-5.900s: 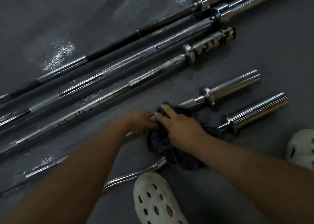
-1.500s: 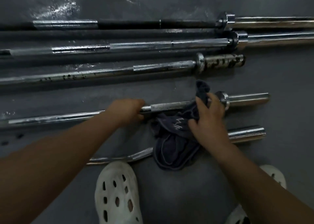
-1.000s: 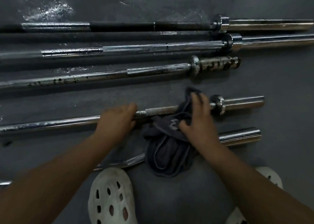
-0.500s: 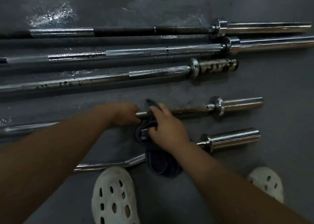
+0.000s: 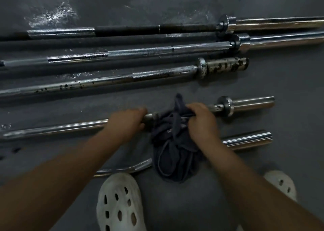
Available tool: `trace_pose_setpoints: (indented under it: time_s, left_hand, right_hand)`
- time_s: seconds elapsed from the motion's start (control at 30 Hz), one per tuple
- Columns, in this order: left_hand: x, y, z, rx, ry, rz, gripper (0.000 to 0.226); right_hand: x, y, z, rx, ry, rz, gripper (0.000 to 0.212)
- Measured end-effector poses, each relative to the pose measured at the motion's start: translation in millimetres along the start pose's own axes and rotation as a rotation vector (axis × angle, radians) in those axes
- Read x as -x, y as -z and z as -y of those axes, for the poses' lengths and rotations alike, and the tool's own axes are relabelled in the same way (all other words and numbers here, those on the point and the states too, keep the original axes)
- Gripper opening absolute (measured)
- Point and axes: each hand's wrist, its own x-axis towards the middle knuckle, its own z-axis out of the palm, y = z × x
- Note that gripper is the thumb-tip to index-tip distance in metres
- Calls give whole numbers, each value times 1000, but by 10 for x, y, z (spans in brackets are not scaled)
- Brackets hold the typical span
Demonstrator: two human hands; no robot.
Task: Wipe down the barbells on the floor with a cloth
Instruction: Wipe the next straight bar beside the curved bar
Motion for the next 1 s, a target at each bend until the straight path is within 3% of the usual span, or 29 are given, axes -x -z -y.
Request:
trace_pose_setpoints:
  time_s: [0.07,0.13,0.2,0.27,0.33,0.4,0.47,0.5,0.53,0.6,0.67,0.7,0.77,0.83,0.9,0.93,1.0]
  left_hand:
    - [59,-120,-70,-45,19,-120,29]
    - [-4,-87,-59,-33,21,-19,30]
    - [-138,-35,-8,101,-23,157,28]
    - [-303,94,75,271,-62,337,22]
    - [-387,142,123,311,-63,407,23]
    - [-291,95,115,212,-29,286,28]
    - [-61,-77,49,12,-6,-52,30]
    - [44,-151,0,-15,-2,-164,31]
    - [77,-195,-24,-9,8,-175,31]
    - [-79,-99,25,100,17,55,30]
    - [-282,60,139,290,11,360,31]
    - [-343,118,169,309,1,396,33]
    - [-293,115,150,154,-15,273,35]
    - [-63,-45,18,-20,-26,4,31]
    - [21,-110,-111,-4,26,-75,28]
    - [-45,-60,-113,19,34,-4,25]
    - [-204,122,-42,254,13,298,14]
  right_hand:
    - [-146,155,-182,-27,-171,-105,50]
    - [-120,154,-113,-82,-267,-204,50]
    - [49,-21,164,-71,-101,-172,52]
    - [307,-294,466,144,130,57,58]
    - [391,-375,501,332,284,212,61]
    - [237,-189,262,362,398,169,62]
    - [71,54,-160,326,268,-8,54]
    - [36,139,-303,303,178,-91,51]
    - [59,125,-318,301,118,-124,52]
    - [235,-135,-49,337,131,-91,62]
    - [459,-389,243,350,335,50,65]
    - [486,-386,294,363,443,106,63]
    - [307,-145,131,358,544,79,53]
    - [118,147,-276,343,317,-86,51]
    - [66,280,-505,317,71,-193,57]
    - [107,200,-422,306,13,-196,62]
    - [256,-90,-47,244,115,-84,64]
